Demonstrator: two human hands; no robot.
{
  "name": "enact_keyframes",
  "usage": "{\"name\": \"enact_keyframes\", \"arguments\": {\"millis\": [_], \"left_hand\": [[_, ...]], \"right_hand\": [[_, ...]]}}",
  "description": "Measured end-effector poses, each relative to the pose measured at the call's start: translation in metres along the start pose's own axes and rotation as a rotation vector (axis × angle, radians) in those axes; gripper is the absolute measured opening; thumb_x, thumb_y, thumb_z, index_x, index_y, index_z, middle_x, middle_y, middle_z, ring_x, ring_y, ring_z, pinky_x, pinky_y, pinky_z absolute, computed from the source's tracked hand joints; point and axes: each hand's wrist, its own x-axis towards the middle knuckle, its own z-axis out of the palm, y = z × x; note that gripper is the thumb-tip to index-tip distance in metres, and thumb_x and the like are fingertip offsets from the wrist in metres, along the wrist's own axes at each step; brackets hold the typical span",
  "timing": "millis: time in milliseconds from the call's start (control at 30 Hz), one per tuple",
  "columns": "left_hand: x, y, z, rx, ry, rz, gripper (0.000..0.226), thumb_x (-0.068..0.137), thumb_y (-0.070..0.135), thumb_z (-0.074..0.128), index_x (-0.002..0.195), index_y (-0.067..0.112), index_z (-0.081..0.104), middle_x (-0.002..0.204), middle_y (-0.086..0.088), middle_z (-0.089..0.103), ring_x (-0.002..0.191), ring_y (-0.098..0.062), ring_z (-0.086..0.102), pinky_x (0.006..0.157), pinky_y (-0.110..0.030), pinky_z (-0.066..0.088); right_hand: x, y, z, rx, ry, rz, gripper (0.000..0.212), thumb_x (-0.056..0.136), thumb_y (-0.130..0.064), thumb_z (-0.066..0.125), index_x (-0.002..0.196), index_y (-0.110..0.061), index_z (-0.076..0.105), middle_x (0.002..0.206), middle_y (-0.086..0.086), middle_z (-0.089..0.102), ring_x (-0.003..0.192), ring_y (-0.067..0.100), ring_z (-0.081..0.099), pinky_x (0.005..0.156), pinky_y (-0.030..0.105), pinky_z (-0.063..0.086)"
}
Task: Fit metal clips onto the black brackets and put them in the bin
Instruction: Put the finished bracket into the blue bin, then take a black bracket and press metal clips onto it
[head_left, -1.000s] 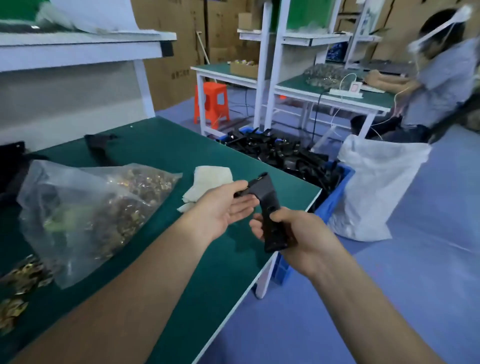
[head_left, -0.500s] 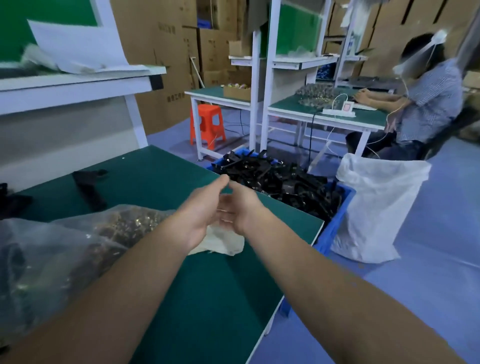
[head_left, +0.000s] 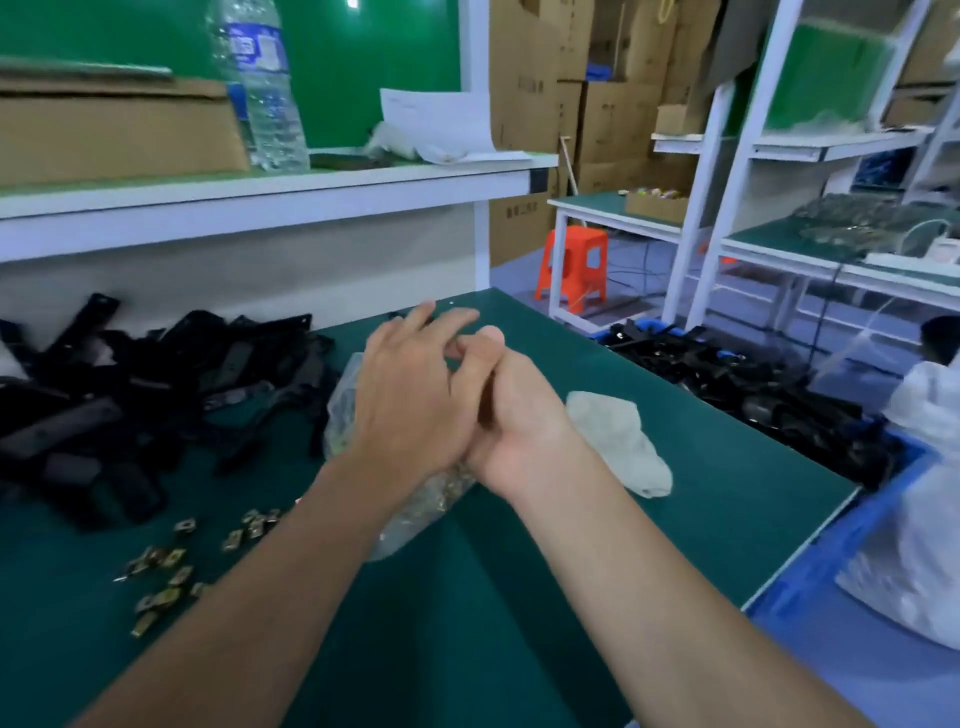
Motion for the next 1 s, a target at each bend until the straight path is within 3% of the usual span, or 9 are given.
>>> {"name": "enact_keyframes", "arguments": {"millis": [100, 167, 367, 467, 567, 700, 767, 867, 1000], "left_hand": [[-0.03, -0.062, -0.048, 0.062, 0.194, -0.064, 0.051, 0.102, 0.046, 0.038, 0.141, 0.021, 0.059, 0.143, -0.01, 0.059, 0.139, -0.026, 0.048, 0.115, -0.051, 0.035], [-0.055, -0.108, -0.072, 0.119, 0.261, -0.22, 0.048, 0.102, 0.044, 0.047, 0.144, 0.021, 0.054, 0.147, -0.007, 0.056, 0.138, -0.026, 0.049, 0.114, -0.05, 0.039], [-0.132, -0.205, -0.102, 0.263, 0.109, -0.635, 0.061, 0.095, 0.044, 0.063, 0.152, 0.031, 0.044, 0.156, -0.002, 0.045, 0.13, -0.024, 0.053, 0.105, -0.039, 0.043], [-0.151, -0.224, -0.096, 0.194, -0.087, -0.631, 0.056, 0.092, 0.043, 0.067, 0.146, 0.036, 0.051, 0.147, 0.005, 0.056, 0.123, -0.02, 0.058, 0.099, -0.03, 0.044], [-0.159, -0.238, -0.087, 0.226, -0.166, -0.533, 0.048, 0.093, 0.043, 0.064, 0.14, 0.033, 0.061, 0.156, 0.017, 0.043, 0.135, -0.012, 0.049, 0.114, -0.025, 0.032], [-0.152, -0.261, -0.086, 0.242, -0.204, -0.486, 0.052, 0.102, 0.043, 0.05, 0.153, 0.035, 0.045, 0.166, 0.013, 0.028, 0.15, -0.012, 0.028, 0.121, -0.025, 0.015], [-0.146, -0.27, -0.085, 0.275, -0.204, -0.442, 0.05, 0.105, 0.039, 0.045, 0.155, 0.035, 0.04, 0.166, 0.012, 0.027, 0.152, -0.01, 0.021, 0.121, -0.025, 0.011], [-0.136, -0.281, -0.088, 0.248, -0.137, -0.455, 0.043, 0.103, 0.03, 0.052, 0.145, 0.034, 0.055, 0.158, 0.015, 0.043, 0.146, -0.009, 0.035, 0.118, -0.027, 0.022], [-0.133, -0.287, -0.092, 0.195, 0.0, -0.502, 0.026, 0.09, 0.019, 0.072, 0.111, 0.034, 0.077, 0.121, 0.017, 0.071, 0.113, -0.01, 0.061, 0.093, -0.021, 0.04]], "right_hand": [[0.006, 0.037, 0.036, -0.133, -0.08, 0.132, 0.015, 0.101, -0.022, 0.055, 0.102, -0.009, 0.064, 0.104, 0.015, 0.065, 0.092, 0.029, 0.06, 0.081, 0.035, 0.054], [0.014, 0.062, 0.054, -0.104, -0.095, 0.195, 0.026, 0.099, -0.023, 0.06, 0.118, -0.006, 0.06, 0.117, 0.014, 0.063, 0.103, 0.03, 0.062, 0.092, 0.04, 0.055], [0.069, 0.132, 0.093, -0.328, -0.005, 0.298, 0.069, 0.096, -0.027, 0.069, 0.155, -0.011, 0.039, 0.162, 0.015, 0.034, 0.148, 0.034, 0.033, 0.113, 0.045, 0.04], [0.105, 0.157, 0.095, -0.765, 0.059, 0.205, 0.07, 0.094, -0.023, 0.071, 0.155, -0.016, 0.039, 0.159, 0.006, 0.038, 0.138, 0.026, 0.042, 0.106, 0.041, 0.043], [0.141, 0.182, 0.09, -1.166, 0.041, 0.138, 0.077, 0.094, -0.018, 0.066, 0.16, -0.018, 0.026, 0.144, 0.006, 0.048, 0.11, 0.021, 0.052, 0.089, 0.04, 0.046], [0.179, 0.209, 0.086, -1.446, 0.101, 0.096, 0.082, 0.094, -0.041, 0.066, 0.16, -0.02, 0.022, 0.153, 0.01, 0.043, 0.134, 0.034, 0.044, 0.1, 0.046, 0.047], [0.191, 0.219, 0.089, -1.511, 0.156, 0.079, 0.086, 0.093, -0.048, 0.066, 0.16, -0.021, 0.02, 0.139, 0.012, 0.053, 0.117, 0.035, 0.055, 0.095, 0.048, 0.051], [0.204, 0.233, 0.093, -1.481, 0.17, 0.112, 0.084, 0.093, -0.041, 0.07, 0.16, -0.023, 0.022, 0.138, 0.011, 0.055, 0.075, 0.022, 0.048, 0.075, 0.038, 0.047], [0.208, 0.24, 0.094, -1.601, 0.132, 0.002, 0.067, 0.094, -0.036, 0.067, 0.153, -0.027, 0.037, 0.133, 0.004, 0.061, 0.1, 0.027, 0.059, 0.083, 0.038, 0.051]]}}
